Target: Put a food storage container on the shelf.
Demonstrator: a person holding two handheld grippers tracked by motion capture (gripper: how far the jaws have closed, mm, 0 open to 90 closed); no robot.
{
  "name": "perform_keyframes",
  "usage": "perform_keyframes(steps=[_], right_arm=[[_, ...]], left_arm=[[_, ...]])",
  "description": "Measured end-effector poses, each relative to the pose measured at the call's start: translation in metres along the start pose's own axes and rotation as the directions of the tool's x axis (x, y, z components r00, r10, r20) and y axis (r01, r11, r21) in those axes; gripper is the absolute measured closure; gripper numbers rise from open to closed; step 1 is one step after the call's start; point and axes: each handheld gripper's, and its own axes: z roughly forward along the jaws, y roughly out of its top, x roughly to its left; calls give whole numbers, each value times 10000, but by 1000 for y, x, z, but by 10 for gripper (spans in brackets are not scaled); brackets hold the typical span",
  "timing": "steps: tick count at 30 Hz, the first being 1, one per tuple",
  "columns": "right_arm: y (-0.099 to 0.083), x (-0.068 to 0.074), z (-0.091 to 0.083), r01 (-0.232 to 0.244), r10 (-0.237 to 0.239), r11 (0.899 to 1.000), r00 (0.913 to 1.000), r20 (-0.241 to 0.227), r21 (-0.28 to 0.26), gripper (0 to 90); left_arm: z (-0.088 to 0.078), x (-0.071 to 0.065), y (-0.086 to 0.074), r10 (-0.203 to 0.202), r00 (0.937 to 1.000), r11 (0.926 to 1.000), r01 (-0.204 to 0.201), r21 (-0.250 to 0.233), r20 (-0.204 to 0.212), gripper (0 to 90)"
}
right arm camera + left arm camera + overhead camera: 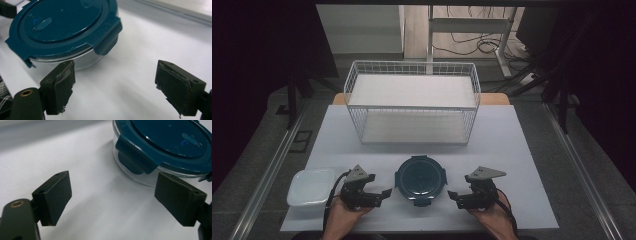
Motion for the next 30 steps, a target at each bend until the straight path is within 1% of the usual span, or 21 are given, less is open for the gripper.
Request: perform_keyframes(steps=[3, 5, 6, 8, 10, 11, 12, 13, 15, 16, 17, 18, 21, 23, 24, 25, 26, 27, 28, 29, 30], right_arm=[[3, 0, -2, 76, -75, 9998, 10000, 46, -165, 162], [5, 0, -3, 87, -90, 9995, 9999, -98, -303, 166], [7, 0, -3, 104, -111, 9992, 9998, -189, -381, 170], [11, 2, -3, 135, -151, 9984, 9995, -290, -542, 193], [16, 3, -4, 228, -250, 9982, 9989, -396, -552, 199], [19, 4, -4, 291, -315, 9984, 9984, -475, -492, 212], [22, 5, -3, 393, -415, 9984, 9977, -545, -409, 214], [26, 7, -3, 559, -575, 9979, 9971, -490, -342, 215], [33, 9, 0, 776, -782, 9969, 9960, -423, -146, 210], [33, 9, 0, 776, -782, 9969, 9960, -423, -146, 210], [41, 10, 7, 809, -806, 9967, 9950, -591, 17, 189], [43, 10, 9, 777, -771, 9969, 9950, -638, 74, 185], [49, 8, 21, 748, -715, 9966, 9938, -853, 359, 170], [49, 5, 29, 528, -476, 9977, 9922, -1149, 423, 114], [48, 3, 33, 404, -346, 9983, 9907, -1317, 422, 93], [47, 0, 36, 265, -195, 9987, 9885, -1500, 447, 88], [45, -2, 40, 121, -19, 9982, 9857, -1685, 595, 80], [44, -4, 44, -80, 216, 9973, 9817, -1894, 724, 66], [42, -7, 47, -387, 558, 9960, 9731, -2236, 800, 67], [41, -10, 50, -663, 891, 9932, 9616, -2596, 953, 74], [40, -13, 52, -939, 1227, 9893, 9492, -2899, 1113, 84]], left_arm=[[-2, -1, 2, -7, 10000, 10000, 8, -95, 34, 123], [-7, -2, 6, 15, 9998, 9992, -9, -389, 175, 141], [-7, -2, 6, 15, 9998, 9992, -9, -389, 175, 147], [-9, -4, 12, 60, 9992, 9983, -38, -574, 385, 149], [-8, -6, 18, 94, 9983, 9978, -57, -654, 573, 150], [-8, -6, 18, 94, 9983, 9978, -57, -654, 573, 151], [-5, -8, 24, 271, 9970, 9978, -225, -625, 723, 151], [-5, -8, 24, 271, 9970, 9978, -225, -625, 723, 151], [2, -12, 37, 347, 9944, 9980, -292, -565, 1000, 149], [2, -12, 37, 347, 9944, 9980, -292, -565, 1000, 146], [8, -14, 45, 527, 9929, 9978, -479, -469, 1066, 144], [12, -14, 49, 536, 9921, 9980, -496, -384, 1131, 143], [26, -13, 54, 343, 9911, 9994, -326, -153, 1286, 110], [34, -8, 51, -14, 9852, 10000, 9, 28, 1715, 97], [34, -8, 51, -14, 9852, 10000, 9, 28, 1715, 95], [38, -3, 45, -347, 9791, 9993, 306, 236, 2002, 96], [40, -1, 41, -536, 9740, 9982, 464, 378, 2203, 107], [41, 3, 39, -777, 9642, 9965, 669, 508, 2535, 117], [41, 3, 39, -777, 9642, 9965, 669, 508, 2535, 123], [42, 8, 33, -1336, 9374, 9901, 1124, 836, 3216, 150], [42, 8, 33, -1336, 9374, 9901, 1124, 836, 3216, 176]])
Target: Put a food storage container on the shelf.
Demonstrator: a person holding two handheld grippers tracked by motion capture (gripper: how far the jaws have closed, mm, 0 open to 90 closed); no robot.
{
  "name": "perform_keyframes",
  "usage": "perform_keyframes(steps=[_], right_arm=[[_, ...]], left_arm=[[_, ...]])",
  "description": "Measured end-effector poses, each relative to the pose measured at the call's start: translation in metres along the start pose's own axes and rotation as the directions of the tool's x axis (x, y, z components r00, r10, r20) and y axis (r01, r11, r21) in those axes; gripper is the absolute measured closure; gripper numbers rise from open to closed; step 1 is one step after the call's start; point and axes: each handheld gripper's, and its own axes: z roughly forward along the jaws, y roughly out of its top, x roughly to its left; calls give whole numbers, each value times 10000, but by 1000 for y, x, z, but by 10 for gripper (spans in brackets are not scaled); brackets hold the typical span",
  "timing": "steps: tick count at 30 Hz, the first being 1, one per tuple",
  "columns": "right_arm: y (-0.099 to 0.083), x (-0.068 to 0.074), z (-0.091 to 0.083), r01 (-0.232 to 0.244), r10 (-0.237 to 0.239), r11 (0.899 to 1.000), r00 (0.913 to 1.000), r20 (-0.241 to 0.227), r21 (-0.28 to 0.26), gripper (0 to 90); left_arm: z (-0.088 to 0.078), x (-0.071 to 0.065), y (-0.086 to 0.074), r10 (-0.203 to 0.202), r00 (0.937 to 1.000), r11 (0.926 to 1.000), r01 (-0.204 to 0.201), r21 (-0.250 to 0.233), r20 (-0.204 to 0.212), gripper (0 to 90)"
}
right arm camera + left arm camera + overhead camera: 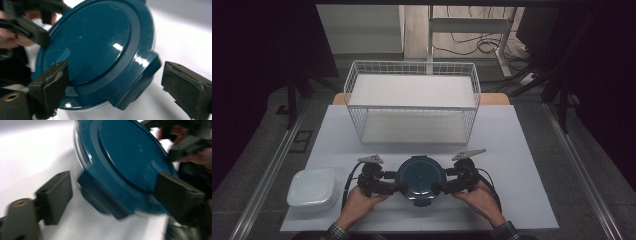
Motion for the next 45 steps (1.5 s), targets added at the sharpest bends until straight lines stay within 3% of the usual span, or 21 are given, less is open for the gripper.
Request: perform_keyframes(steps=[1, 2, 3, 4, 5, 8, 9, 14, 16, 17, 18, 24, 26, 29, 33, 37, 39, 43, 45], right_arm=[[0, 0, 0, 0, 0, 10000, 10000, 0, 0, 84], [-2, -6, 1, -396, 399, 9992, 9969, -679, 58, 138], [-2, -7, 1, -513, 518, 9987, 9953, -819, 82, 148], [-2, -7, 1, -513, 518, 9987, 9953, -819, 82, 148], [-3, -10, -1, -843, 844, 9964, 9923, -904, 59, 203], [-2, -11, -5, -1137, 1136, 9935, 9891, -940, 37, 265], [-3, -10, -9, -1143, 1133, 9934, 9889, -963, -44, 324], [-8, 1, -27, -965, 924, 9948, 9897, -1095, -328, 462], [-14, 4, -34, -1127, 1073, 9929, 9863, -1254, -373, 503], [-14, 4, -34, -1127, 1073, 9929, 9863, -1254, -373, 503], [-20, 3, -38, -1295, 1234, 9906, 9849, -1215, -432, 549], [-26, 9, -38, -1780, 1712, 9817, 9806, -950, -682, 545], [-27, 10, -38, -1864, 1788, 9793, 9794, -933, -794, 547], [-27, 11, -39, -1927, 1864, 9789, 9784, -894, -682, 550], [-34, 9, -40, -2256, 2166, 9706, 9707, -1040, -841, 549], [-35, 11, -40, -2242, 2148, 9697, 9716, -990, -968, 552], [-35, 13, -40, -2272, 2188, 9690, 9716, -903, -969, 555], [-33, 17, -42, -2026, 1964, 9740, 9782, -681, -1011, 557], [-30, 19, -44, -1909, 1854, 9740, 9811, -556, -1218, 558]], left_arm=[[0, 2, -3, -132, 9997, 9997, 127, 222, 204, 176], [-1, 3, -5, -401, 9979, 9991, 392, 179, 506, 250], [-2, 5, -6, -670, 9955, 9977, 663, 132, 668, 265], [-2, 5, -6, -670, 9955, 9977, 663, 132, 668, 283], [-5, 10, -6, -1106, 9893, 9939, 1098, 144, 946, 320], [-9, 11, -8, -1228, 9860, 9924, 1234, 20, 1127, 370], [-14, 8, -10, -1185, 9851, 9927, 1204, -72, 1250, 443], [-22, -1, -18, -777, 9874, 9958, 837, -384, 1379, 539], [-25, -9, -19, -284, 9905, 9981, 355, -507, 1345, 554], [-25, -9, -19, -284, 9905, 9981, 355, -507, 1345, 557], [-25, -13, -19, 36, 9925, 9985, 31, -548, 1220, 558], [-26, -18, -22, -104, 9953, 9970, 177, -752, 961, 558], [-25, -19, -25, -468, 9947, 9943, 553, -915, 919, 557], [-25, -21, -26, -330, 9956, 9934, 423, -1066, 878, 559], [-25, -21, -26, -220, 9945, 9929, 336, -1139, 1022, 569], [-25, -20, -26, -339, 9940, 9920, 461, -1175, 1036, 570], [-25, -18, -25, -704, 9906, 9890, 846, -1212, 1171, 574], [-25, -17, -19, -682, 9916, 9920, 791, -984, 1102, 573], [-27, -16, -15, -731, 9902, 9896, 868, -1144, 1188, 574]])
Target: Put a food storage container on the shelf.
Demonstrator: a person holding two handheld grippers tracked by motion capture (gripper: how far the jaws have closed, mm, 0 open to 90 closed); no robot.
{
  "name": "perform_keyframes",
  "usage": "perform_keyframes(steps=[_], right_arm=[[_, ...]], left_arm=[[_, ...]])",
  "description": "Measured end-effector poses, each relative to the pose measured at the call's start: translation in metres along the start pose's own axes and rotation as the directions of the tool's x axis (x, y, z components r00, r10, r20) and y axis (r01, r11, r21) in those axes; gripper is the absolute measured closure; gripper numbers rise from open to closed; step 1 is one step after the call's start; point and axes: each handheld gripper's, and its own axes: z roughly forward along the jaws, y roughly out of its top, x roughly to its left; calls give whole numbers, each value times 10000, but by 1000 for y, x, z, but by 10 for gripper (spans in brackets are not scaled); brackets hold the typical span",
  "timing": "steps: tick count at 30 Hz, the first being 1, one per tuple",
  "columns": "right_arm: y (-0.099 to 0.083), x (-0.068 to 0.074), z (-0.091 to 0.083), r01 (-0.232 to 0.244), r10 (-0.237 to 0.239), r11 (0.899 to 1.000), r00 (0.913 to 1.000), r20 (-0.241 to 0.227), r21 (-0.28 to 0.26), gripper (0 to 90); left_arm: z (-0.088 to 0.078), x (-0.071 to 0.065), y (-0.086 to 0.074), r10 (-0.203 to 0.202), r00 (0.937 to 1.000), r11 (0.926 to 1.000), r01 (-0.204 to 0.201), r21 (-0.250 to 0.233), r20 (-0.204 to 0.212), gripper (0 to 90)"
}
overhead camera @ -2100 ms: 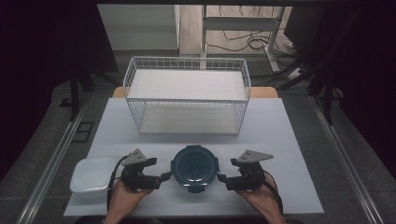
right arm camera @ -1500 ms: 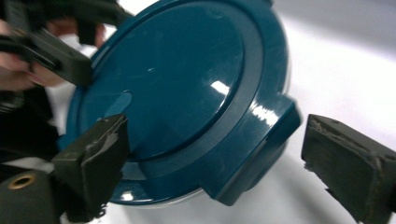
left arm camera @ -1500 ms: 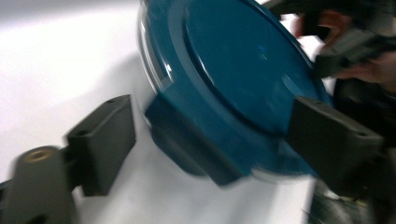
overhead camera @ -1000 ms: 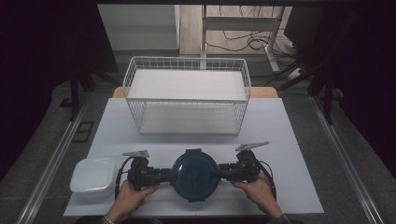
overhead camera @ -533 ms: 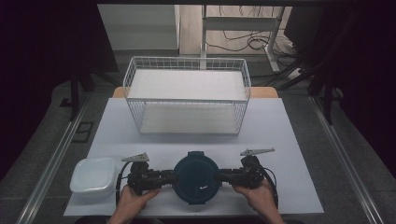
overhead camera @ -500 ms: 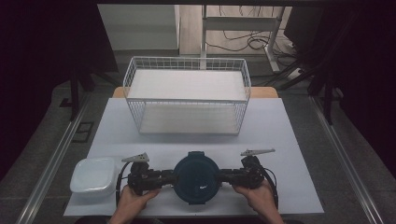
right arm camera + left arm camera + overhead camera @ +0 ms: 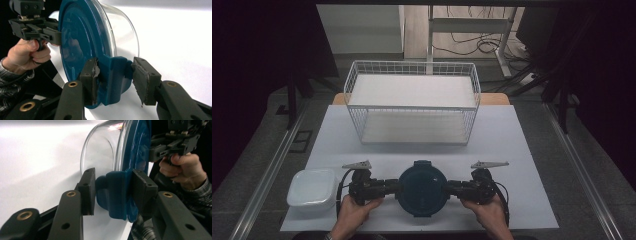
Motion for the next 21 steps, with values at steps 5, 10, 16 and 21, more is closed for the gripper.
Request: perform_keyframes(steps=[5, 10, 16, 21], right_arm=[[12, 4, -4, 187, -189, 9992, 9998, -67, -343, 559], [28, 6, -7, 510, -514, 9976, 9987, -72, -468, 559], [45, 9, -9, 774, -780, 9951, 9969, -80, -616, 558], [64, 10, -14, 869, -877, 9937, 9961, -89, -707, 558]], left_arm=[[-7, -5, 18, 311, 9994, 9986, -317, -433, -132, 574], [-12, -9, 32, 463, 9984, 9974, -481, -540, -332, 571], [-18, -13, 47, 560, 9972, 9957, -594, -706, -491, 571], [-21, -16, 61, 604, 9967, 9947, -646, -804, -536, 571]])
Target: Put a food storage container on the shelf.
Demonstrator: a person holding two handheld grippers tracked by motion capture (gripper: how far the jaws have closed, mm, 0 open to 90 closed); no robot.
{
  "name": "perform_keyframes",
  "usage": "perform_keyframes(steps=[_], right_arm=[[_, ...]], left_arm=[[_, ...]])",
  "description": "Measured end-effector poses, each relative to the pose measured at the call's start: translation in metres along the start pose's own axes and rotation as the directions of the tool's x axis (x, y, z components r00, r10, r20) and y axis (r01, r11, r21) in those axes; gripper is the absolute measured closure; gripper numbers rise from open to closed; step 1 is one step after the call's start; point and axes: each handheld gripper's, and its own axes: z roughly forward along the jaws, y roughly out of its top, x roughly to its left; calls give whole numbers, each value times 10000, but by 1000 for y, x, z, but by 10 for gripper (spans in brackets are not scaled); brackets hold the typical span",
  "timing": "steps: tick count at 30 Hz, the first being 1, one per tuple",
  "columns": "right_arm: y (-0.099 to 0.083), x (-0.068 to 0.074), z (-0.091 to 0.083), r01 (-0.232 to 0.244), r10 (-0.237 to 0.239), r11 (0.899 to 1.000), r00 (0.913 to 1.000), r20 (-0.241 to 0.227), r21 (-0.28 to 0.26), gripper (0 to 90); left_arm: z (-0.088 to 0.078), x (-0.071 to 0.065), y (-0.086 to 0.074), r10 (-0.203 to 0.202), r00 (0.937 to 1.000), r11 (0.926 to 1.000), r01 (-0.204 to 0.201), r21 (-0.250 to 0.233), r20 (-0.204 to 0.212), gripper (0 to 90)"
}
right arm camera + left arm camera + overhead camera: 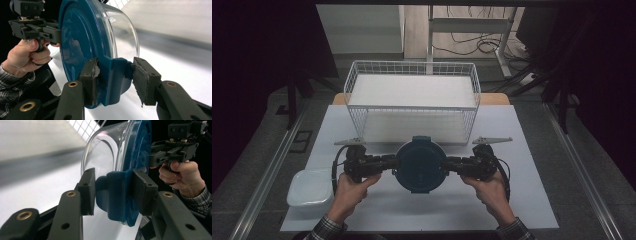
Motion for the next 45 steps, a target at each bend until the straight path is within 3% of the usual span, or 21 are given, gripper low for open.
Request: perform_keyframes(steps=[7, 9, 11, 14, 18, 22, 35, 45], right_arm=[[25, 2, -6, 203, -203, 9998, 9998, 16, -94, 558], [41, 3, -9, 333, -332, 9993, 9994, 55, -182, 557], [44, 4, -10, 369, -368, 9991, 9993, 67, -206, 558], [65, 3, -13, 422, -420, 9988, 9991, 70, -268, 557], [81, 4, -13, 566, -562, 9980, 9983, 141, -289, 557], [100, 4, -14, 696, -685, 9967, 9973, 273, -422, 558], [145, 0, -15, 618, -602, 9944, 9980, 207, -855, 559], [177, -8, -6, 395, -369, 9937, 9990, 264, -1051, 558]], left_arm=[[-4, -4, 28, 224, 9997, 9995, -225, -214, -61, 571], [-6, -6, 41, 269, 9996, 9992, -271, -292, -88, 571], [-7, -6, 45, 253, 9997, 9991, -255, -338, -69, 571], [-9, -5, 62, 257, 9996, 9986, -261, -462, -91, 571], [-10, -3, 72, 233, 9997, 9983, -237, -524, -82, 571], [-11, 2, 92, 113, 9999, 9983, -112, -572, 18, 571], [-18, 7, 140, 274, 9996, 9975, -280, -646, -111, 572], [-21, 23, 183, 345, 9992, 9988, -352, -329, -198, 570]])
